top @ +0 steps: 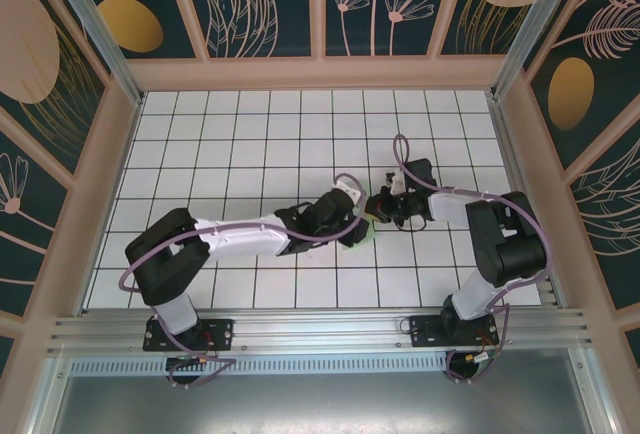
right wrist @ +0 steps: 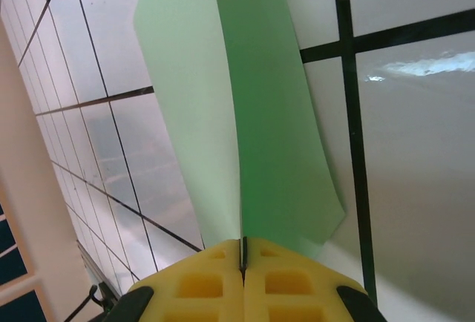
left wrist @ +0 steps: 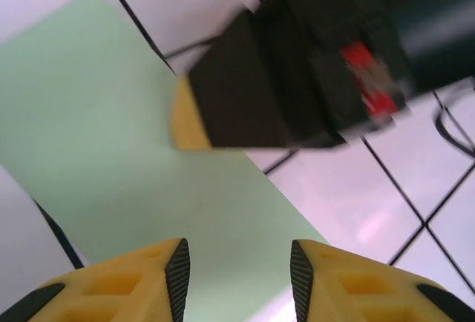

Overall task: Fold a paper plane with a square sheet of paper (pick it up from the middle)
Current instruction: Third fold the triangle at the center of the table.

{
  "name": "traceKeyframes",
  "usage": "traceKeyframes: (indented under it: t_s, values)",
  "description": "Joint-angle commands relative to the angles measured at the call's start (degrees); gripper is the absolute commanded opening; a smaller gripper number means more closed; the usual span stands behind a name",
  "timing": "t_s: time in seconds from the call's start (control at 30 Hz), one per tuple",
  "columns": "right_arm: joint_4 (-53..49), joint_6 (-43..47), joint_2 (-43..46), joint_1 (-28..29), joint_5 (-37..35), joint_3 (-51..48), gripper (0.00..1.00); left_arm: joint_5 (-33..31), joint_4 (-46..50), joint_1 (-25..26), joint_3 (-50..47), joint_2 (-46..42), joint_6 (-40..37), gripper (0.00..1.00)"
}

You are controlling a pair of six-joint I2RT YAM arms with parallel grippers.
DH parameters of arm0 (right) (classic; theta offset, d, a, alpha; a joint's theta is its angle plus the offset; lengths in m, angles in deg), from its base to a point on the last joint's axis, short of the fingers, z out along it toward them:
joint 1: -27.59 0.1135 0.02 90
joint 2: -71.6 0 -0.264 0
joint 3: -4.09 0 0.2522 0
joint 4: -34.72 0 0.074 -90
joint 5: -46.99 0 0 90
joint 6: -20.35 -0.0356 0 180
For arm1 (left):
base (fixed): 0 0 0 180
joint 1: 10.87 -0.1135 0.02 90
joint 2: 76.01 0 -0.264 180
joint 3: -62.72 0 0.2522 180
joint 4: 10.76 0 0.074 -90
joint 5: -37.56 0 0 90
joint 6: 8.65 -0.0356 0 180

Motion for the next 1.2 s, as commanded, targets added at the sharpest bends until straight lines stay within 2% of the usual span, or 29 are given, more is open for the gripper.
traceKeyframes:
  t_s: [0.0, 0.2, 0.5, 0.57, 0.63, 0.8, 0.93, 1.03, 1.17]
  values:
    - [2.51, -3.43, 1.62, 0.73, -1.95, -0.68, 0.02, -8.56, 4.20, 3.57, 1.37, 1.87, -5.81, 0.47]
    - [2.62, -3.91, 1.36, 0.98, -2.32, -0.68, 0.02, -12.98, 4.89, 7.30, 3.96, 4.67, -7.47, 0.54]
    - [2.55, -3.84, 1.08, 0.96, -1.96, 0.02, 0.03, -18.68, 8.74, 9.50, 9.36, 10.29, -9.20, 0.54]
    - [2.11, -3.58, 1.10, 0.94, -1.96, 0.28, 0.03, -21.07, 9.24, 9.52, 9.72, 10.60, -8.37, 0.50]
    - [1.85, -3.31, 1.10, 0.97, -2.04, 0.36, 0.03, -22.56, 8.10, 9.53, 8.94, 9.65, -7.21, 0.42]
    - [1.48, -2.76, 1.05, 0.94, -2.05, 0.69, 0.04, -22.12, 4.01, 9.46, 6.75, 7.37, -5.74, 0.19]
    - [0.57, -2.07, 1.27, 0.94, -2.18, 1.16, 0.06, -21.49, 3.72, 9.49, 7.06, 7.75, -5.34, 0.06]
    - [-0.09, -1.52, 1.10, 0.97, -2.22, 1.47, 0.07, -20.91, 2.80, 9.45, 6.71, 7.47, -5.07, 0.00]
    - [-0.53, -0.98, 1.17, 0.96, -2.11, 1.77, 0.07, -20.40, 2.60, 9.41, 6.82, 7.26, -4.45, 0.00]
